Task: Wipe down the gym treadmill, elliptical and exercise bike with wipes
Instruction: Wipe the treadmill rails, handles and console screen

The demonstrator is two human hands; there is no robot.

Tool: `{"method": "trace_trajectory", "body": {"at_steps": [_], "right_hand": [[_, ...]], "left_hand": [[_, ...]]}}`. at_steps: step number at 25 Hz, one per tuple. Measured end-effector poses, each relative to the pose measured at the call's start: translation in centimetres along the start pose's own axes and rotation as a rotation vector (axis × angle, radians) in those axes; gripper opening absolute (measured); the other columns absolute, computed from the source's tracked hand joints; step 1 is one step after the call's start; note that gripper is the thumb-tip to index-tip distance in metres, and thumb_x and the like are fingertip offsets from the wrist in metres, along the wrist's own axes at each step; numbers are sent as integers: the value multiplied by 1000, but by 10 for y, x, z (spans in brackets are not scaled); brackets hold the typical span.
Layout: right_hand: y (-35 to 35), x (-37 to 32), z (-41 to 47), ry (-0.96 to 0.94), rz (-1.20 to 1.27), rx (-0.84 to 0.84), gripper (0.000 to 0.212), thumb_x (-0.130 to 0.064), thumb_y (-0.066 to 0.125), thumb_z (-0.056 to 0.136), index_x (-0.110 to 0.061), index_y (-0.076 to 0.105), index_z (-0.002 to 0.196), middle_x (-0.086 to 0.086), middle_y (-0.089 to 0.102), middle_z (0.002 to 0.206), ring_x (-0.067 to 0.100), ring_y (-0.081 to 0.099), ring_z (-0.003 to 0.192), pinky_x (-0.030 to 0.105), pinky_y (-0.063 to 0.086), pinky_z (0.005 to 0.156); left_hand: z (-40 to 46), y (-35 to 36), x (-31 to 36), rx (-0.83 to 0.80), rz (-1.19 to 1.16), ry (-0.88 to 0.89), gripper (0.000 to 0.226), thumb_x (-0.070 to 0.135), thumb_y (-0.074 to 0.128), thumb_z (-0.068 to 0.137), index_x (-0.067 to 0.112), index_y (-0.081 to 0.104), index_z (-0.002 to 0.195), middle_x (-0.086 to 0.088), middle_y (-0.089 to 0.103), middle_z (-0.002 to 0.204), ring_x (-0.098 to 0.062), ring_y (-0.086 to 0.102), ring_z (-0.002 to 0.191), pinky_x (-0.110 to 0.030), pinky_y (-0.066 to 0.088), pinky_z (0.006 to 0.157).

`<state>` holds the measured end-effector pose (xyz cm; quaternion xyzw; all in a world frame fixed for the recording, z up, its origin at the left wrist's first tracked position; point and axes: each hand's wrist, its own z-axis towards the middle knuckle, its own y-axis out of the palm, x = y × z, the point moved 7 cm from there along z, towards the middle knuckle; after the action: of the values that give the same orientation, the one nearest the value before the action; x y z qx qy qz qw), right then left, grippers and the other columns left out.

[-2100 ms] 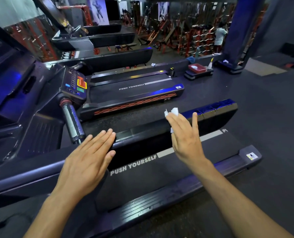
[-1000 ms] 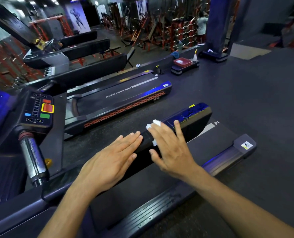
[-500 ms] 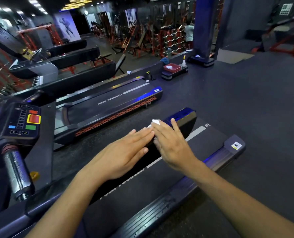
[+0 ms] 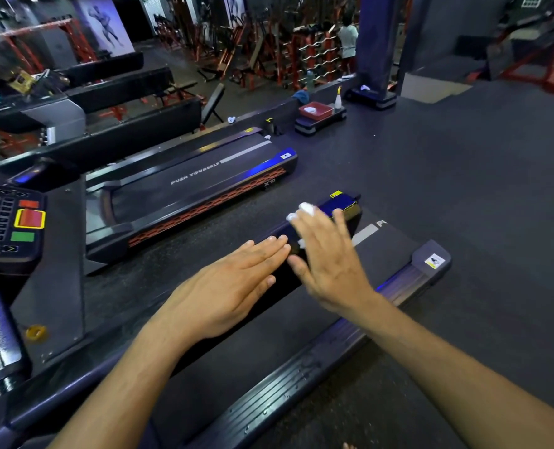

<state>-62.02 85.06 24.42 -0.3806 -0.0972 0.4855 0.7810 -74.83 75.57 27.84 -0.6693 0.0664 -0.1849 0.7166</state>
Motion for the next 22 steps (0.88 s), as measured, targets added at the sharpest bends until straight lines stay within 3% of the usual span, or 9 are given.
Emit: {"method": "trace_trajectory", "body": {"at_steps": [2,4,7,11,16,18,20,22], "right_hand": [[-1,-5,-1,-91,-11,-17,56,-41,35,105,-4,47,146,10,46,152,24,33,148,54,15,123],[-6,20,4,-45,7,32,50,-36,35,105,-6,52,141,6,52,145,22,38,145,54,16,122],[-14,62,13,139,113,146,42,-28,33,107,-7,60,131,6,58,134,24,47,135,48,25,120],[-9,68,14,352,252,224,36,-19,37,107,-4,63,126,6,60,131,18,46,131,23,29,115],[-6,90,11,743,562,85,38,-28,34,107,-19,66,126,-13,60,130,0,49,119,16,34,102],[6,106,3,951,862,63,50,-46,38,99,-10,71,111,-2,70,110,14,59,99,25,43,94],[16,110,-12,1101,1108,142,65,-58,39,98,2,57,82,19,56,73,35,44,69,32,44,81],[26,94,-33,1236,1275,239,48,-50,37,105,-21,37,68,0,32,55,17,29,54,28,33,67]], "left_hand": [[-1,0,0,-9,5,-7,59,45,18,107,22,24,161,9,16,168,2,7,154,-30,12,128],[-1,0,0,-18,11,-4,59,45,16,107,22,21,162,9,14,169,2,5,154,-29,10,128],[-1,0,2,-24,22,-3,59,43,16,107,22,19,162,10,12,169,3,4,154,-26,7,127],[-1,0,2,-33,42,-10,59,43,15,107,23,17,162,12,8,169,4,0,153,-24,4,127],[-2,0,4,-36,63,-14,55,35,25,111,24,13,163,12,4,169,6,-3,152,-18,-3,124],[-3,0,4,-34,71,-4,56,38,21,110,24,12,163,12,4,169,6,-4,152,-21,-1,125],[-4,2,4,-32,71,8,57,40,18,108,24,13,163,12,5,169,5,-3,153,-23,1,126],[-3,2,3,-34,68,9,57,39,19,108,23,14,163,13,5,168,5,-2,153,-23,0,126]]}}
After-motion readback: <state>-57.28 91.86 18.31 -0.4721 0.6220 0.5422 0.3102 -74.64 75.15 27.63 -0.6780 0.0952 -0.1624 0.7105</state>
